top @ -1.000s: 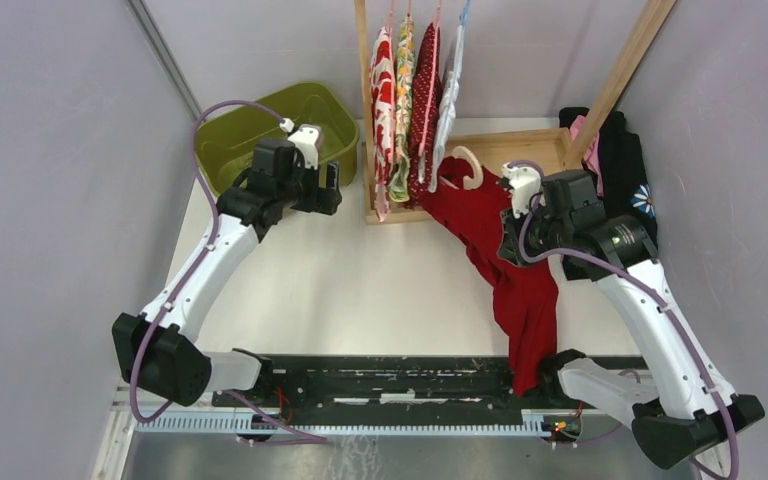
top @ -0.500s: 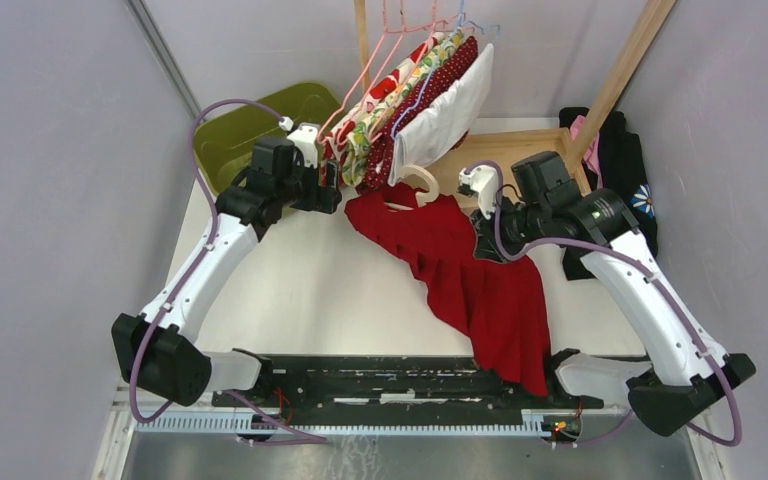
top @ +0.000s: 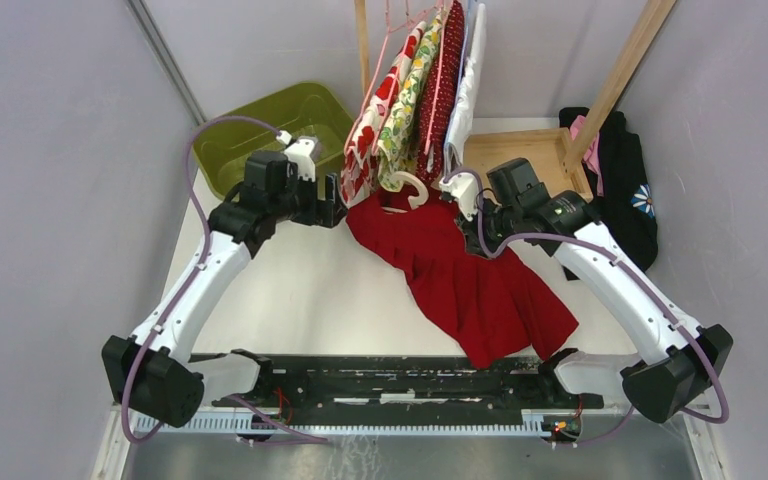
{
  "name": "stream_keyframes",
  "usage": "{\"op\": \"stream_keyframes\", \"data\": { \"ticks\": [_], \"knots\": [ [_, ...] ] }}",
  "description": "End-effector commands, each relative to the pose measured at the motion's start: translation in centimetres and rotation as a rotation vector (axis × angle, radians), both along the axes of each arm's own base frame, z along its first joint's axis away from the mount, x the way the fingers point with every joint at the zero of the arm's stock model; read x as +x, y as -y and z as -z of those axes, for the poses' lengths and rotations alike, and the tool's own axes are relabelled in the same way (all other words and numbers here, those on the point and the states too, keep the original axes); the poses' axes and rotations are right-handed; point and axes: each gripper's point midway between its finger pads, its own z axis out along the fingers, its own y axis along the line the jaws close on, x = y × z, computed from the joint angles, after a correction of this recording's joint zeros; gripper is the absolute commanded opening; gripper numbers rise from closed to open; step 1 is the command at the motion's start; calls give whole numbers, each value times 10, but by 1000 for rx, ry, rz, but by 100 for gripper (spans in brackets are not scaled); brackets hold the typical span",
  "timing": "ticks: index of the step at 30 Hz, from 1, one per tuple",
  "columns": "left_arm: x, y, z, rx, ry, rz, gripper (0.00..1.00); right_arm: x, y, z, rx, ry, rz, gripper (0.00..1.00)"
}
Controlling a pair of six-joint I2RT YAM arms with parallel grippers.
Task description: Remove the skirt from the hanger
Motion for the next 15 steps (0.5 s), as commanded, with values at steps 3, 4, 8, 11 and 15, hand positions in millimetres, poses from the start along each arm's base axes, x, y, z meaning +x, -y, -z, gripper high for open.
{"op": "stream_keyframes", "data": {
  "ticks": [3,4,8,11,15],
  "knots": [
    [-6,42,-15,-252,-26,67,85,19,-15,-35,64,166,-21,1],
    [-6,47,-17,-269,-28,74,85,17,-17,-34,62,165,-30,1],
    [-6,61,-33,-315,-3,86,85,12,-22,-31,50,156,-54,1],
    [-6,66,-44,-351,15,83,85,9,-23,-29,44,152,-64,1],
    [-10,69,-49,-365,10,85,85,6,-25,-28,42,151,-73,1]
  ]
}}
